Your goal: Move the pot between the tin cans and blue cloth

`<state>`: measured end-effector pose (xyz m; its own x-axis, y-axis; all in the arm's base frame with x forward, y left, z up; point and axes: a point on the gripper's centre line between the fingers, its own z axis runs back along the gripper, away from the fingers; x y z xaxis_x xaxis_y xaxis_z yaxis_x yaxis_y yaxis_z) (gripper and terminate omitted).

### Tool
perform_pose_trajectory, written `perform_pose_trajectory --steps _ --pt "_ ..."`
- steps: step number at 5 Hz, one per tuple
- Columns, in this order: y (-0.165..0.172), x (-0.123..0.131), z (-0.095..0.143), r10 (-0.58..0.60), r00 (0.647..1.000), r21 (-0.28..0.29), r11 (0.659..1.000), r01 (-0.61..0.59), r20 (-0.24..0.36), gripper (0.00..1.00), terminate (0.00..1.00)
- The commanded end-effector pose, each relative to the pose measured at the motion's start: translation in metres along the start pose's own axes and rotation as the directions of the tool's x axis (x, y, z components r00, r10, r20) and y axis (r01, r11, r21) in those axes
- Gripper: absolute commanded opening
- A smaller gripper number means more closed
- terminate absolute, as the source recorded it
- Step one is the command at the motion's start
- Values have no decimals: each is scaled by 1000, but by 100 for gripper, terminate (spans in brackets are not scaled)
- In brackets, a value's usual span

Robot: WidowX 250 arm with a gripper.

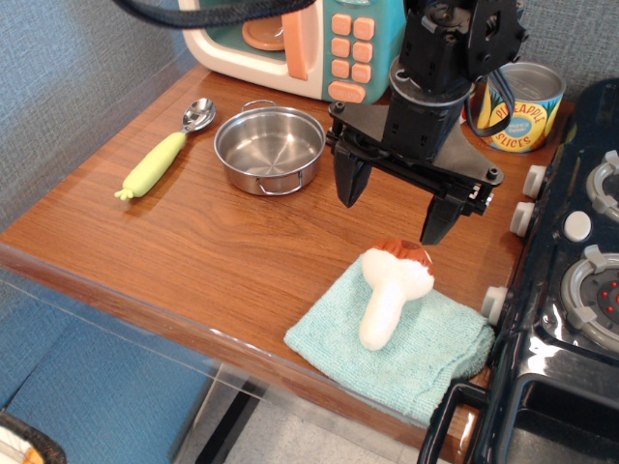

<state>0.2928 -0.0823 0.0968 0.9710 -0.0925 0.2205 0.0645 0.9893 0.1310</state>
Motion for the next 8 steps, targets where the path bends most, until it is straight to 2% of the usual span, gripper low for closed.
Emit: perform_pose_trajectory --steps 1,2,3,4,5,6,7,8 --pt "0 0 0 0 1000 0 1000 0 0 100 0" --pt "13 11 15 71 997 -7 997 -71 27 100 0" --pt "40 33 17 196 980 -21 981 -195 34 100 0" --pt "72 59 4 299 954 -1 954 -299 28 100 0" --pt "104 77 -22 388 921 28 921 -388 4 100 0" --pt "122 85 -50 439 898 50 898 -437 -33 100 0" --pt "126 88 -81 452 888 53 892 -449 -87 100 0" --pt "118 86 -100 443 888 49 896 -441 -122 100 0"
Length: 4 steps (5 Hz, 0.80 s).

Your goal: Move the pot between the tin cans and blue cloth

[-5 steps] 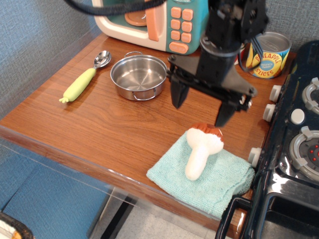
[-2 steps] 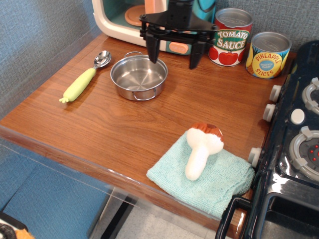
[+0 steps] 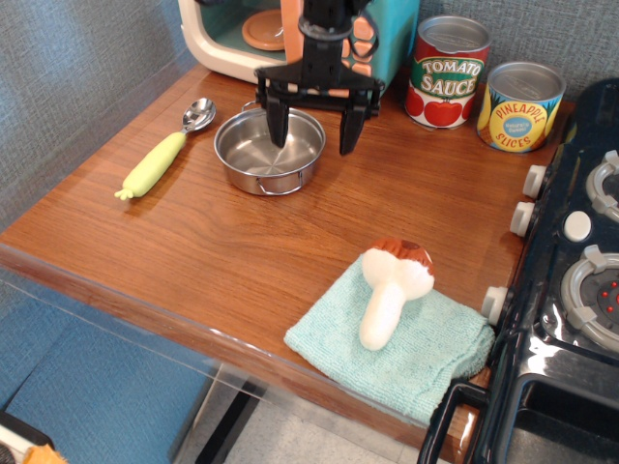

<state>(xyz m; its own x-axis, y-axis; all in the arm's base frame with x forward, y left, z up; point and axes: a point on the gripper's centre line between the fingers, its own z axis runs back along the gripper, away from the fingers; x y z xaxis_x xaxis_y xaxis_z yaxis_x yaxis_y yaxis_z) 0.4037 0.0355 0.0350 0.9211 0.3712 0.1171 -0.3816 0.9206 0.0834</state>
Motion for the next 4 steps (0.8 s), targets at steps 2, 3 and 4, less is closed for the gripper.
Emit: perform_pose_trajectory --steps 2,3,4 --pt "-4 -2 -2 -27 999 -15 1000 27 39 0 0" --pt "1 -1 4 -22 998 -15 1000 23 52 0 0" --pt "5 3 19 -32 996 -19 999 33 78 0 0"
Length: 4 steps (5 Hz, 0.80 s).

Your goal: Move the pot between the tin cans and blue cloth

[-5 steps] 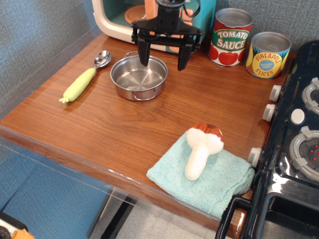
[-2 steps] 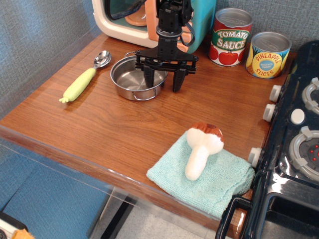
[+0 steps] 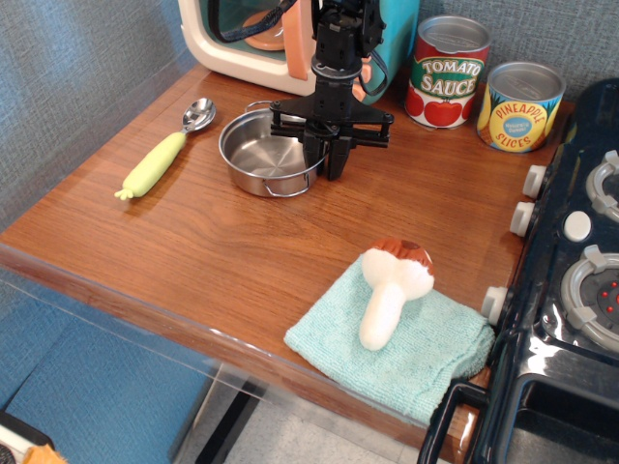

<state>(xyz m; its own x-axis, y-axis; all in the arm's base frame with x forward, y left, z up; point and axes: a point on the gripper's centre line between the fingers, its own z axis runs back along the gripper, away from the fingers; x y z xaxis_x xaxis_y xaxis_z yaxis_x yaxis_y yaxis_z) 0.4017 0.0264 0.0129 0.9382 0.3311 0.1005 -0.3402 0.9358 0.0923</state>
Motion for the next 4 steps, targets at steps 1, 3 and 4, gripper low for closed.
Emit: perform_pose_trajectory --steps 1,3,4 --pt "1 14 65 -30 990 -35 999 35 135 0 0" --pt "-61 -5 79 -187 969 -75 977 201 162 0 0" --pt "-82 -22 69 -251 958 -66 963 261 138 0 0"
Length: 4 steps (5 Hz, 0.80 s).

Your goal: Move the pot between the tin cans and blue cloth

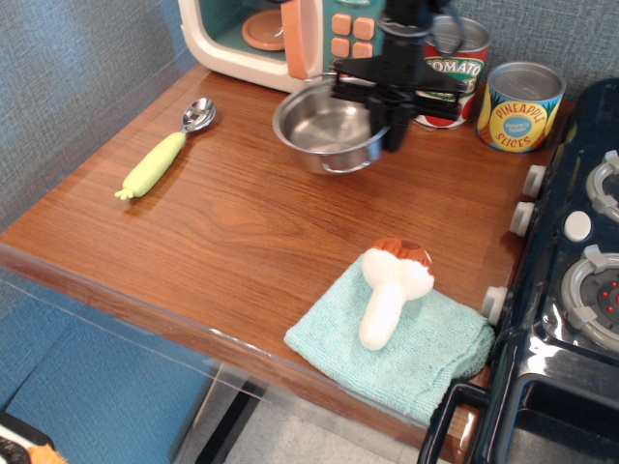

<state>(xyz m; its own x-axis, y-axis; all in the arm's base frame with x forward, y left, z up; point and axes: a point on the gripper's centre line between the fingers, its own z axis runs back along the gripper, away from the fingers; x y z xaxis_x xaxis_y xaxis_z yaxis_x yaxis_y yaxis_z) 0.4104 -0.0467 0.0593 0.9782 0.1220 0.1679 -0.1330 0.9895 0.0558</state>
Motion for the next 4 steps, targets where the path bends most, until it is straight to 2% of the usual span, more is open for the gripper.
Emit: perform_pose_trajectory --steps 1,4 --pt "-35 -17 4 -102 995 -19 995 102 18 0 0" --pt "-57 -28 -16 -169 985 -57 984 167 -24 0 0"
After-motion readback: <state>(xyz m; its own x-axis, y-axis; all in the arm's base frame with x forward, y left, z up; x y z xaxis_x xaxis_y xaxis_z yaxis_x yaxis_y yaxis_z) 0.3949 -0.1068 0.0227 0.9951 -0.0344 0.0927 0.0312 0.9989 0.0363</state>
